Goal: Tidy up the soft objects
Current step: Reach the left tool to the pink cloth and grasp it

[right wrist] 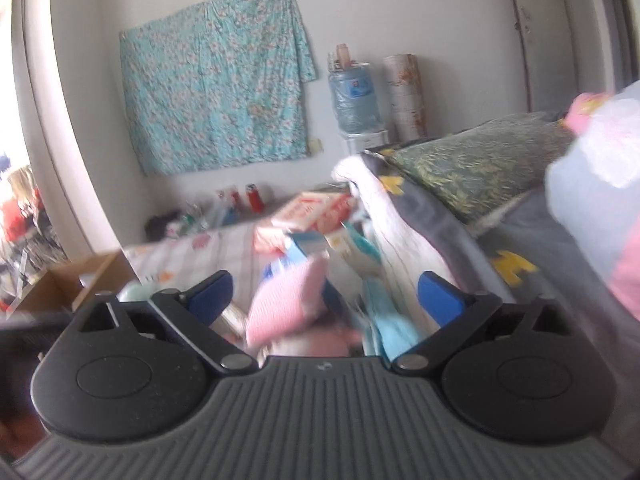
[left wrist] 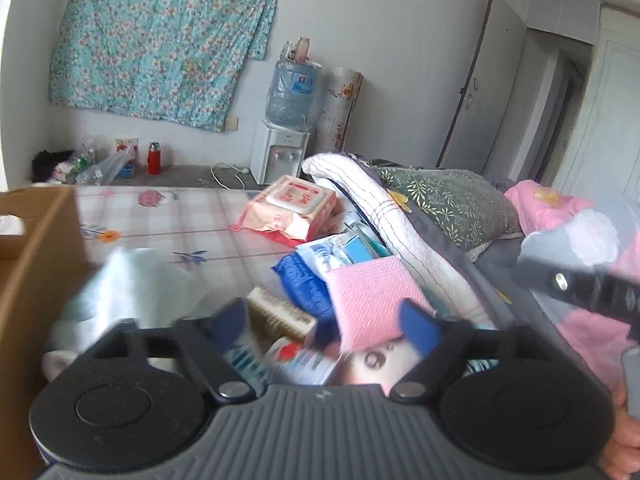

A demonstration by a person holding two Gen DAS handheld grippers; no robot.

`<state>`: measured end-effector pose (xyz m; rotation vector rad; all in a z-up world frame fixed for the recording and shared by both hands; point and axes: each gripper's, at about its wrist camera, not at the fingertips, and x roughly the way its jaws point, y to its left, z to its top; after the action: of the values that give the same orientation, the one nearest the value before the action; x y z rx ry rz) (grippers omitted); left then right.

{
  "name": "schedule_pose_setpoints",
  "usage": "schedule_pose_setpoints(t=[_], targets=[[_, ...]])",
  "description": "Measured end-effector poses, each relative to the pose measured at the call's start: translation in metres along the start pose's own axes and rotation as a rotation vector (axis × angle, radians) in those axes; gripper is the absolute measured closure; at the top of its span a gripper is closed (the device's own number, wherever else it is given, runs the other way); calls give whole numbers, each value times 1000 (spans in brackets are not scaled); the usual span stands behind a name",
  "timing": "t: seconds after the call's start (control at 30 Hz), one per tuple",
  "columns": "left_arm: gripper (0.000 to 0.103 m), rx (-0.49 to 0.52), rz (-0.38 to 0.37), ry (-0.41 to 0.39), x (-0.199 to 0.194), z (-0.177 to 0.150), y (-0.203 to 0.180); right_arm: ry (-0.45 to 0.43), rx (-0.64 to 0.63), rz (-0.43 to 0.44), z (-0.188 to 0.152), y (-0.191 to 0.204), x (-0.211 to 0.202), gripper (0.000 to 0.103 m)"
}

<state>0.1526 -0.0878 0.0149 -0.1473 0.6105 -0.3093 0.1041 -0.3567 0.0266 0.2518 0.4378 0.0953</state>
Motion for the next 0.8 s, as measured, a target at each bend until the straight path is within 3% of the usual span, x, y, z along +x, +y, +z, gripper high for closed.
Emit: schedule_pose_setpoints(t=[0.07, 0.1, 0.27, 0.33, 0.47, 0.8], targets=[[47, -42, -22, 47, 24, 2, 0, 36, 35, 32, 12, -4, 30, 30], [49, -71, -43, 73, 34, 2, 3, 61, 54, 48, 16, -6, 45, 33], [46, -203, -96, 178, 76, 4, 19, 202, 118, 120, 16, -13, 122, 51], [40, -235, -106, 203, 88, 4, 24, 250, 149, 135, 8, -15, 144, 56], [38, -217, -124, 243, 101, 6, 20, 304, 199, 166, -5, -20, 170, 65], [44, -255, -197, 239, 111, 7, 10, 319, 308, 229, -14, -37, 173, 71]])
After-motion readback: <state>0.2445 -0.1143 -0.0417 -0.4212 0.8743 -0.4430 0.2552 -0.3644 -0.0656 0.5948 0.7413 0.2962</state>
